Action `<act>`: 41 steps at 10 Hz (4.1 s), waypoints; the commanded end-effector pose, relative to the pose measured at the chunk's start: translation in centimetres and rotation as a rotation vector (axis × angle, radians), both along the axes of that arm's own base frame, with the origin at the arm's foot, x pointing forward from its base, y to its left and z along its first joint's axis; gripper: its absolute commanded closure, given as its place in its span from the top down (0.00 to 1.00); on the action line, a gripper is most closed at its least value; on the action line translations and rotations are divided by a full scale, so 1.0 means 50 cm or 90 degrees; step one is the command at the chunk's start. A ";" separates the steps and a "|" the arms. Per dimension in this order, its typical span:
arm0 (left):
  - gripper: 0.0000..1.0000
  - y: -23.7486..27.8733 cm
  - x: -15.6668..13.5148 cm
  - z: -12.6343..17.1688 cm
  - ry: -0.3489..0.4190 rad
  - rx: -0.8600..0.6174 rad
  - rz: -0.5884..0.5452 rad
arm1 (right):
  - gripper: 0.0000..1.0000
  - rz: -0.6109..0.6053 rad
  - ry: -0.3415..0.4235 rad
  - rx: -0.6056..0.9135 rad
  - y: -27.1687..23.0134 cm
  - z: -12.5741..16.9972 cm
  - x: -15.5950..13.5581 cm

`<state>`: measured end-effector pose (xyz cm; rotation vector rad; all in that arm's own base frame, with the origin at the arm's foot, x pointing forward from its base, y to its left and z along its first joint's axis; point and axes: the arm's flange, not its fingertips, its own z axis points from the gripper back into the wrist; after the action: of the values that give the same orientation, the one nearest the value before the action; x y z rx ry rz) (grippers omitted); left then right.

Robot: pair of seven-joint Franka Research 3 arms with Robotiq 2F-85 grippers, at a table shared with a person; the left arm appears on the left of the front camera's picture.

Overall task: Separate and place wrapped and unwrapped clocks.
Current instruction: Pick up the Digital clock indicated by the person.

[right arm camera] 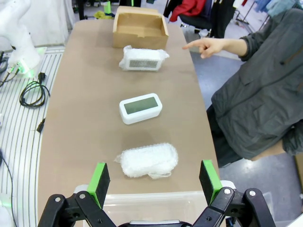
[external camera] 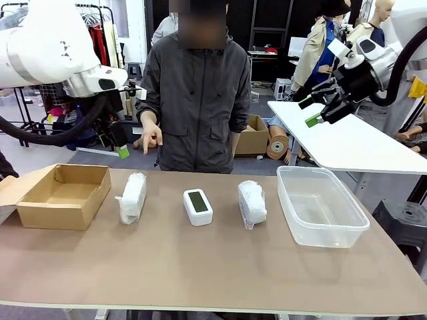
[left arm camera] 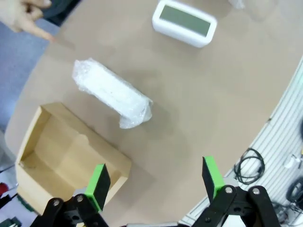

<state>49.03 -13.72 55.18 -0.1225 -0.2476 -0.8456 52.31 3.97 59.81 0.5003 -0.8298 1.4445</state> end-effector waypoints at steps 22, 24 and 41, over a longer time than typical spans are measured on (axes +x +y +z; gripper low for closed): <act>1.00 -0.084 0.216 -0.338 0.050 0.029 0.441 | 1.00 -0.001 -0.002 -0.006 -0.002 0.001 0.000; 1.00 -0.084 0.212 -0.350 0.068 0.050 0.464 | 1.00 -0.001 -0.002 -0.006 -0.002 0.001 0.000; 0.00 -0.042 0.209 -0.283 0.089 0.096 0.480 | 1.00 -0.001 -0.002 -0.006 -0.002 0.001 0.000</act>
<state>59.65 -16.08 39.37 0.0367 -0.0838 -0.0975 52.33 3.96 59.77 0.5006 -0.8293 1.4440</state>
